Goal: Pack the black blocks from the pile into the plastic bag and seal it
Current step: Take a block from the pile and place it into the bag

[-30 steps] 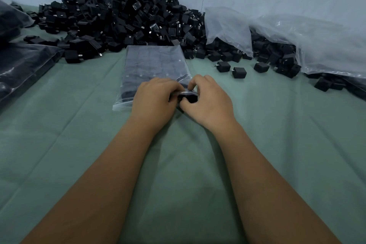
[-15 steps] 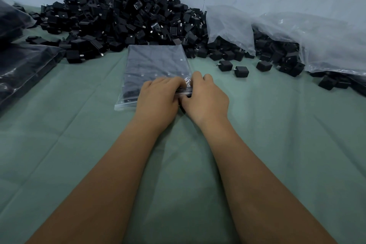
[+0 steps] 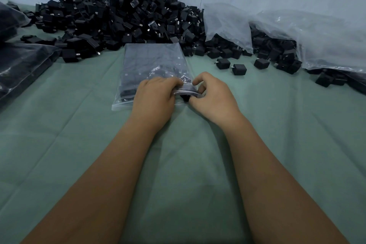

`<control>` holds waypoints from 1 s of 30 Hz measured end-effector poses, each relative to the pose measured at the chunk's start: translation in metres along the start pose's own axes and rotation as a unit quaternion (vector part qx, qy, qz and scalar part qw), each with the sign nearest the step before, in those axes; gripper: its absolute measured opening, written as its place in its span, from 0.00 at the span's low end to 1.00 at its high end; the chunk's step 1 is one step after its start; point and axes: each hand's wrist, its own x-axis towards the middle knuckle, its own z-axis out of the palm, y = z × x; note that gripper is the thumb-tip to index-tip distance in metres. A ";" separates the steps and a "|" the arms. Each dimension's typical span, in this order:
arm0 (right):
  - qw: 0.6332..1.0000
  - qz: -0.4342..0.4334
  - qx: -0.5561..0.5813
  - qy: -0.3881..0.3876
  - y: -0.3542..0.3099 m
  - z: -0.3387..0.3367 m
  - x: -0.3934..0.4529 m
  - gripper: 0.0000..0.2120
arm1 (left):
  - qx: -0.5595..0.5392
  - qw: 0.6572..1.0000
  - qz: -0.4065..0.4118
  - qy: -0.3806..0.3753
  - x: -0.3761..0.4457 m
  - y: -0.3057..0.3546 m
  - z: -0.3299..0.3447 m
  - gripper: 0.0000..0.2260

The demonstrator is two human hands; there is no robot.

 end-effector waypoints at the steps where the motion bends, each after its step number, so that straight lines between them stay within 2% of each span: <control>1: 1.000 -0.006 0.000 -0.008 -0.001 0.000 -0.001 0.16 | 0.002 1.000 -0.001 0.001 0.000 0.000 0.000 0.16; 5: 0.998 -0.035 -0.047 -0.038 -0.006 0.005 -0.003 0.23 | 0.012 1.000 -0.003 -0.006 0.000 0.000 0.001 0.18; 10: 0.993 -0.053 -0.100 -0.018 -0.010 0.009 -0.004 0.16 | 0.015 1.000 -0.008 -0.001 0.001 0.000 0.003 0.13; 17: 0.994 -0.050 -0.096 -0.009 -0.012 0.008 -0.004 0.13 | 0.022 1.000 -0.010 -0.002 0.002 -0.001 0.005 0.12; 22: 0.998 -0.025 -0.054 -0.005 -0.009 0.002 -0.002 0.14 | 0.007 1.000 -0.015 0.001 0.002 0.000 0.002 0.12; 30: 0.998 0.009 -0.046 0.048 -0.009 0.002 -0.001 0.14 | -0.030 0.999 -0.007 0.014 -0.001 0.002 -0.002 0.12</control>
